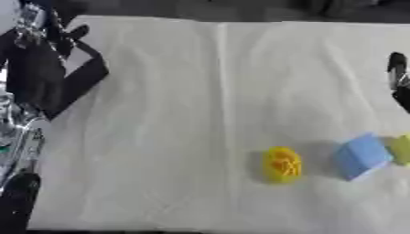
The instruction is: Pick up the objects with one hand, pass them to the other hand, and then place them into the box on the other side of the table.
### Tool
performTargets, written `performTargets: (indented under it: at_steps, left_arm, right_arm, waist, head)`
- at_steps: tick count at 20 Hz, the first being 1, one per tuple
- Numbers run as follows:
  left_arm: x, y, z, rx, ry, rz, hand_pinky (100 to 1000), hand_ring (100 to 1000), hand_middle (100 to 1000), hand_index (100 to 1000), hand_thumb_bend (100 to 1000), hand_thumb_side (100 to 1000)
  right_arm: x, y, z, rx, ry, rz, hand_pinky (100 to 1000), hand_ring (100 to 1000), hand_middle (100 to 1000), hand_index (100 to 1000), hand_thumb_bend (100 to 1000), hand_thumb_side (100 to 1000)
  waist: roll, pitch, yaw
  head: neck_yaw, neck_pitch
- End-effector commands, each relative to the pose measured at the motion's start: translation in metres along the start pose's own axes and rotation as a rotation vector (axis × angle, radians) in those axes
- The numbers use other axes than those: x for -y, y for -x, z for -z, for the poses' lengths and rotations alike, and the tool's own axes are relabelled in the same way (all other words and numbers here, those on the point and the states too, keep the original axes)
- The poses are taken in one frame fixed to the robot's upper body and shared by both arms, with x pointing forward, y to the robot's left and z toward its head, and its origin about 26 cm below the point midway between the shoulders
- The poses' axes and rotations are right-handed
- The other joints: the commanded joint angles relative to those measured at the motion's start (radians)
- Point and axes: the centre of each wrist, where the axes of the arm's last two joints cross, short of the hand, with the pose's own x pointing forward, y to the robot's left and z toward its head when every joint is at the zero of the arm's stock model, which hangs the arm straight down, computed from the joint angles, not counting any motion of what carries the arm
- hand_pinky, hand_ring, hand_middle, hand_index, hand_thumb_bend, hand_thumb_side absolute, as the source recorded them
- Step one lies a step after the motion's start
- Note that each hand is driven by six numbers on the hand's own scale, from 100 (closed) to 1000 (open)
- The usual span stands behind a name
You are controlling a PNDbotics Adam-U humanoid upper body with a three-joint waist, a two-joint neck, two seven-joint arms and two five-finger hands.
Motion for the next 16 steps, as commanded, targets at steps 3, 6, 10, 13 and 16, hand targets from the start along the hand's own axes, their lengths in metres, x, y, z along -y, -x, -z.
performTargets:
  at_steps: [3,6,10,13,16]
  left_arm:
    - [-0.005,-0.008,0.003,0.025,-0.004,0.021,948,1000,721,858,100,797]
    - [-0.008,-0.007,0.002,0.016,-0.004,0.034,948,1000,721,858,100,797]
    - [-0.01,-0.005,0.0,0.006,-0.007,0.047,948,1000,721,858,100,797]
    - [-0.012,-0.003,-0.001,-0.004,-0.007,0.059,948,1000,721,858,100,798]
    - [-0.014,-0.002,-0.002,-0.009,-0.008,0.067,949,1000,721,858,100,798]
  right_arm:
    - [0.017,-0.003,0.01,0.062,-0.049,-0.072,687,759,802,817,420,210]
    - [0.033,0.0,0.017,0.075,-0.103,-0.122,700,775,815,824,424,209]
    - [0.054,-0.005,0.034,0.102,-0.17,-0.185,709,784,823,828,423,210]
    - [0.07,-0.017,0.052,0.133,-0.218,-0.228,718,791,830,830,416,217]
    - [0.081,-0.03,0.068,0.135,-0.285,-0.249,724,791,830,830,409,225]
  waist:
    - [-0.011,-0.017,-0.003]
    - [-0.021,-0.023,-0.009]
    - [-0.029,-0.029,-0.016]
    - [-0.036,-0.033,-0.022]
    - [-0.042,-0.035,-0.026]
  head:
    - [-0.031,-0.012]
    - [-0.05,-0.011]
    - [-0.056,-0.007]
    - [-0.059,-0.008]
    - [-0.064,-0.009]
